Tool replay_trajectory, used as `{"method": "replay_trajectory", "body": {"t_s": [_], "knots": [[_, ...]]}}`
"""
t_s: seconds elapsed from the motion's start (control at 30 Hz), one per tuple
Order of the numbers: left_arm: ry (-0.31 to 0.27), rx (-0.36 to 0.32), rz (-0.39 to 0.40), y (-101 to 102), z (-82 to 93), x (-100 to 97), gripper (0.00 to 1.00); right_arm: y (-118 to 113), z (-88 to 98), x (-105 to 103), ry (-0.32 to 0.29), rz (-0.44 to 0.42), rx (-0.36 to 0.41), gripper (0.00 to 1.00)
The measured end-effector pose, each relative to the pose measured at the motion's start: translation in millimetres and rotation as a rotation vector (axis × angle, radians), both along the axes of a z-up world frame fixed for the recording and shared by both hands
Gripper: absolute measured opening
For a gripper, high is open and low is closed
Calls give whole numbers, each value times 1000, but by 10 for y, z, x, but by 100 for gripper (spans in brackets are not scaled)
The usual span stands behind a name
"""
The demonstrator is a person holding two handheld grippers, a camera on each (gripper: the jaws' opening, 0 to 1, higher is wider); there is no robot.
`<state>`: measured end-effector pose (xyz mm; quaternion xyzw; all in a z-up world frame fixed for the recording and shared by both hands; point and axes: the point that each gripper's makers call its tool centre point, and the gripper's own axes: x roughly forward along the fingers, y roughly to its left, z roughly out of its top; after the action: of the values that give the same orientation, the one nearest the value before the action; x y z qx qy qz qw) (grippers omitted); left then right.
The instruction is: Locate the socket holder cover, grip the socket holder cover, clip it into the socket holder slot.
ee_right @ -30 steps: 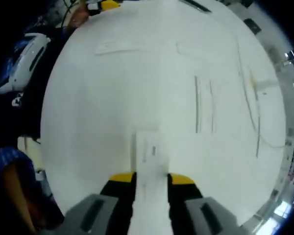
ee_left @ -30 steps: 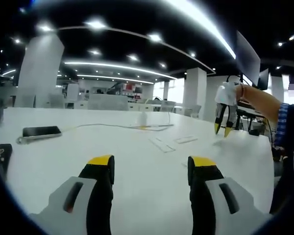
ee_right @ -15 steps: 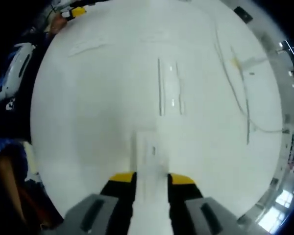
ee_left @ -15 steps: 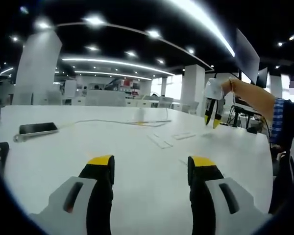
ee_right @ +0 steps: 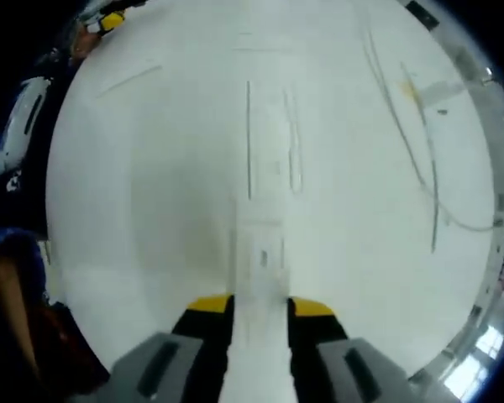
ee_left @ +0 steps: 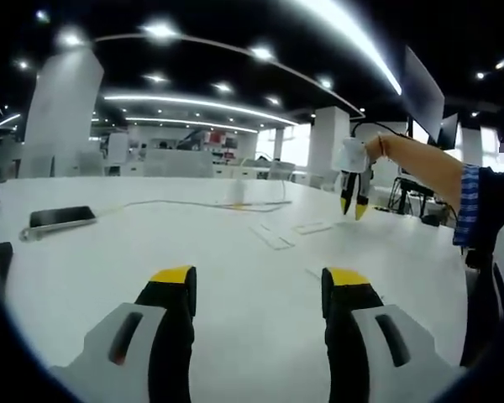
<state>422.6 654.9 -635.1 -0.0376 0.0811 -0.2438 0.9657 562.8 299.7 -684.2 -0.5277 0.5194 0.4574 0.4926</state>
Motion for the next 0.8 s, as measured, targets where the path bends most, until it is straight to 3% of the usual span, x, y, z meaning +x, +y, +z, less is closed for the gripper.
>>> {"method": "replay_trajectory", "body": {"t_s": [0.8], "knots": [[-3,11,-3,-25,-2,-18,60,174,-43,104,12,40,10,27]]}}
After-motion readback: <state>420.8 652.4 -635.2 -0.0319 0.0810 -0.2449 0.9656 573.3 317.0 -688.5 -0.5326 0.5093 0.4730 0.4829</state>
